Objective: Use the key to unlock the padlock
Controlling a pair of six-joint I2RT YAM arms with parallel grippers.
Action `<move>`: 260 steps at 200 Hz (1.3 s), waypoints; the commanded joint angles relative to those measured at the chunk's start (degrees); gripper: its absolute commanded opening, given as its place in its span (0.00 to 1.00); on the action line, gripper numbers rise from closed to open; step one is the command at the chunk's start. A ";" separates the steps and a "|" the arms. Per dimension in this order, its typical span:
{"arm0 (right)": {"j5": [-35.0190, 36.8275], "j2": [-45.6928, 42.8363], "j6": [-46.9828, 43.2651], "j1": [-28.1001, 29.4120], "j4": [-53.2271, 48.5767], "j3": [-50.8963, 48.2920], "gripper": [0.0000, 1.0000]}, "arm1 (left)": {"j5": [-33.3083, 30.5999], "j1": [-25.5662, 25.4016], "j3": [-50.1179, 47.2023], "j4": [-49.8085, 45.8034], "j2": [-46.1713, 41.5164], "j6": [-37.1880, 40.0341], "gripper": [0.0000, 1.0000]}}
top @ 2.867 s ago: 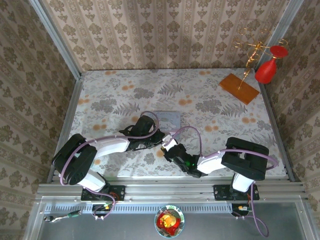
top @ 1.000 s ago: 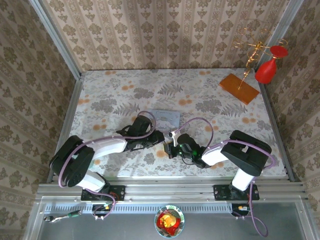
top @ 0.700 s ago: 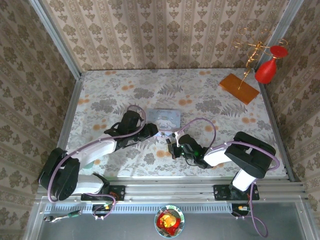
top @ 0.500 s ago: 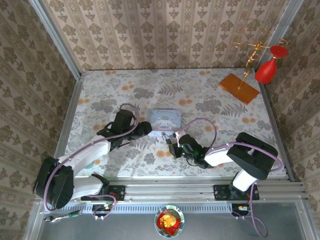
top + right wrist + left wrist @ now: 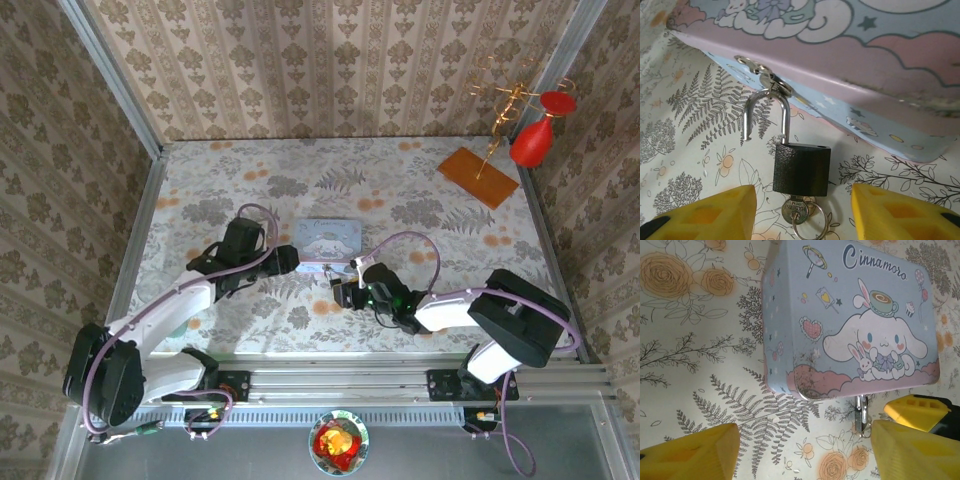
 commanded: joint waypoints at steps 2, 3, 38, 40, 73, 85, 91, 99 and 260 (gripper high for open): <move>-8.27 1.06 3.85 -2.64 0.72 1.73 0.54 | 2.71 0.98 2.88 -0.35 1.46 4.61 0.74; -8.49 1.18 3.94 -2.73 0.72 1.86 0.54 | 2.86 1.03 2.91 -0.27 1.54 4.62 0.74; -8.75 5.07 5.49 -3.04 -2.99 5.74 0.55 | 2.76 1.46 5.41 0.33 5.86 6.77 0.76; -8.61 5.22 5.63 -3.05 -2.91 5.74 0.55 | 2.76 1.50 5.59 0.35 6.15 6.84 0.76; -7.83 7.03 5.49 -3.06 -4.39 7.27 0.56 | 3.28 2.03 7.26 1.97 10.19 7.17 0.77; -7.87 7.70 5.03 -2.94 -5.11 7.85 0.55 | 1.72 1.88 8.67 0.73 12.12 7.99 0.77; -7.77 8.01 4.71 -2.97 -5.35 8.13 0.55 | 0.28 1.78 9.80 -0.80 13.29 8.35 0.77; -7.59 8.37 4.32 -2.93 -5.84 8.38 0.55 | -1.07 1.78 11.01 -2.48 14.98 8.71 0.77; -8.04 13.60 3.50 -1.83 -5.28 11.42 0.38 | -7.88 2.92 5.82 -2.47 19.52 6.49 0.77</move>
